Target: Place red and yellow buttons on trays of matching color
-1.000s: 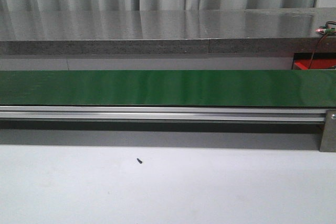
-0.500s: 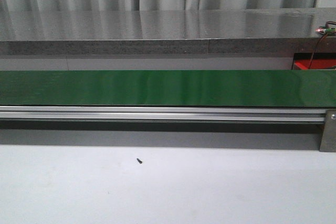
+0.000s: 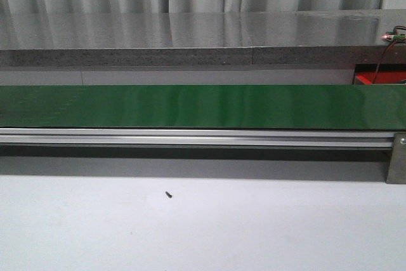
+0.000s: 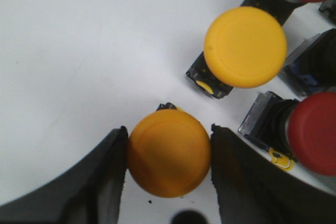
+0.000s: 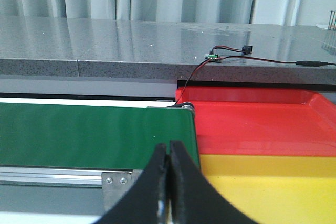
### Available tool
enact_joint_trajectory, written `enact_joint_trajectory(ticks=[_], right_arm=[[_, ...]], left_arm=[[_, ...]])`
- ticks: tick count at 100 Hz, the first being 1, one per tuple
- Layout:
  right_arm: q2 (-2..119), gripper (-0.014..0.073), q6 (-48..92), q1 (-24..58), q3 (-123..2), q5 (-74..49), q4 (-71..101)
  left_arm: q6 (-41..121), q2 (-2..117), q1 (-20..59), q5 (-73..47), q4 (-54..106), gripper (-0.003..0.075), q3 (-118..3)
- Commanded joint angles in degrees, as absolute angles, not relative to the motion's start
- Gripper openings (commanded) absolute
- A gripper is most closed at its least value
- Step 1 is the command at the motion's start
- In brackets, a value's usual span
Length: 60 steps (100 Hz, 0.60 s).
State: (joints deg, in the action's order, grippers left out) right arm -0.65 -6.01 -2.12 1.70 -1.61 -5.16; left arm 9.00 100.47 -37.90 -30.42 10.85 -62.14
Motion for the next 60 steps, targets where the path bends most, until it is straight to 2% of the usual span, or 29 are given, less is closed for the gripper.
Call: enact_joint_trajectory(ticks=[1,14,37,60], right_arm=[[-1.66,-0.0122,-6.15,-2.13,0.64,2.89,-5.78],[-1.66,-0.0122,-6.15,-2.13,0.64,2.89,-5.78],[-1.66,-0.0122,-6.15,-2.13,0.64,2.89,-5.78],[-1.66,-0.0122,-6.15,-2.13,0.64,2.89,-5.78]], left_arm=[[8.82,98.02,-38.06,-28.11,10.86,0.0276,-63.55],[8.82,98.02,-38.06,-28.01,10.83,0.0239,-63.55],[8.74,96.57,-38.06,-30.15,10.40,0.0240,-63.55],[7.95,88.84,-38.60,-30.71,10.15,0.0240,-63.88]])
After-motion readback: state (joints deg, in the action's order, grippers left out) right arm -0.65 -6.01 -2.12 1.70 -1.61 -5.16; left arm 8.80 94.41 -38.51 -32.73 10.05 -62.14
